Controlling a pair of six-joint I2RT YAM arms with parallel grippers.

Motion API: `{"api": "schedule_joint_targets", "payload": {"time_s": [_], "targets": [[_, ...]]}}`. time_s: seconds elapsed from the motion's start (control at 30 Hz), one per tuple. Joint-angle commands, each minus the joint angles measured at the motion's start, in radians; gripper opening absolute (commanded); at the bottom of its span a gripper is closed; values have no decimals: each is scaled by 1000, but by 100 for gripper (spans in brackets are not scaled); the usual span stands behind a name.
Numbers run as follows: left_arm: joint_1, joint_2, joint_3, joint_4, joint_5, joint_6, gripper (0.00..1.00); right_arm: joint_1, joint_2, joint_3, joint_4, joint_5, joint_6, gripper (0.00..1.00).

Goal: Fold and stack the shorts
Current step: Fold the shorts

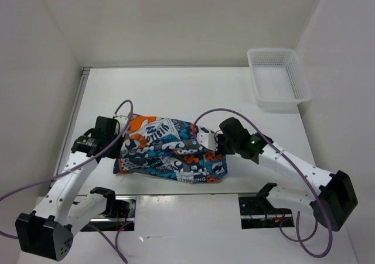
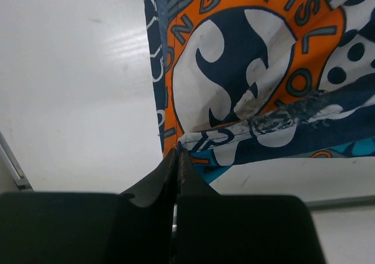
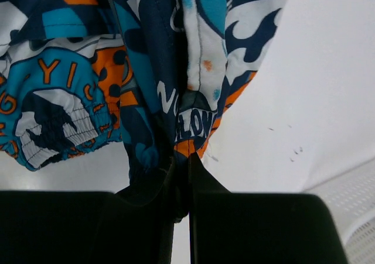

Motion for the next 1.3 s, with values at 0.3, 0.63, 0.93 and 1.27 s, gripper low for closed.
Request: {"api": "schedule_joint_targets", "payload": {"time_s": [0.3,0.63,0.93,1.27], "targets": [[-5,-69,-75,-86,-34,4,0,166,-69,127,-305,-102,16,0],[48,-30,-37,-53,-31,4,0,324,-3,393,-531,-189,29,0],[48,-51,-59,-109,-4,4,0,466,58,186,-543,-252,12,9],[48,-109,-91,-134,-47,4,60,594,118,301,-503,-76,21,100]]}}
